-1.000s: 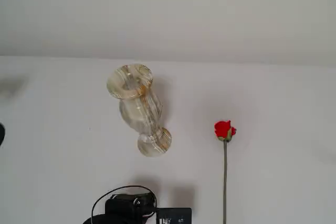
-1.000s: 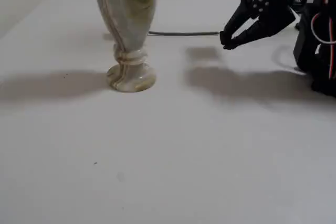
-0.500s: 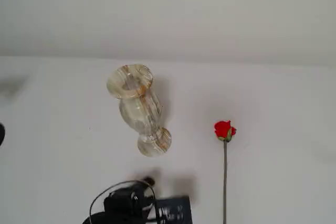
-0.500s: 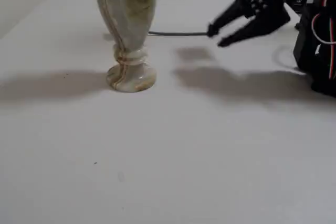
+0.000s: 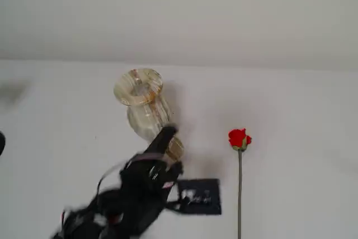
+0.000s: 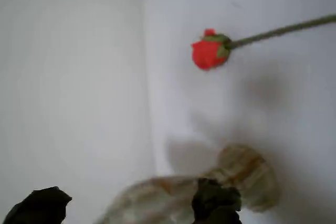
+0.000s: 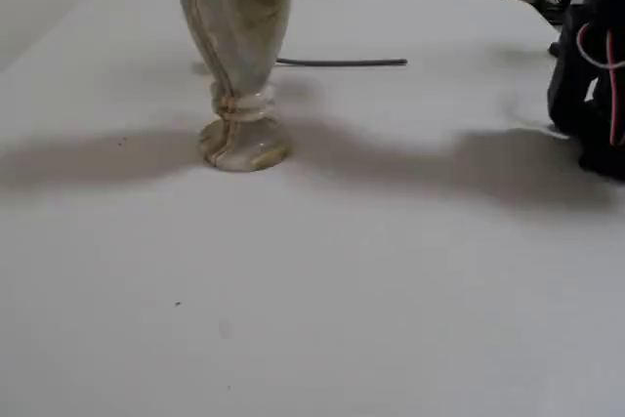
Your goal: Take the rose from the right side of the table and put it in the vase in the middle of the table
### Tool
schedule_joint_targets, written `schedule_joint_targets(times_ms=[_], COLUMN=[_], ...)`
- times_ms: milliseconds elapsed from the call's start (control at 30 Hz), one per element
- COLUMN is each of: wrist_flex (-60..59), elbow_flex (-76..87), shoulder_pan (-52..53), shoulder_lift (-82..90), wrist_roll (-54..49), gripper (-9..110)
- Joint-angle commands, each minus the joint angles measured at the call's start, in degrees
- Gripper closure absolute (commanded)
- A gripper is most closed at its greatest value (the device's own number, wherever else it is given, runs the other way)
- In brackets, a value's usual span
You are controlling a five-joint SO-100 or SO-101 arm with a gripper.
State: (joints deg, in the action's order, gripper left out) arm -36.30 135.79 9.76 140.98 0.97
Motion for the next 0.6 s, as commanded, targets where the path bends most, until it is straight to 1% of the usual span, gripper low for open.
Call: schedule_joint_targets(times_ms=[0, 167, 267, 433, 567], wrist_flex=[-6.2, -15.2, -19.7, -27.8, -37.5], elbow_flex=[-27.1, -45.5, -55.1, -71.7, -89.2], shoulder_pan=[1.5, 2.9, 3.9, 5.4, 6.2], shoulder_lift=[-24.9, -42.5, -52.1, -67.2, -80.0], wrist_roll=[12.6, 22.9, 27.2, 30.6, 32.3], gripper=[68, 70, 70, 70, 70])
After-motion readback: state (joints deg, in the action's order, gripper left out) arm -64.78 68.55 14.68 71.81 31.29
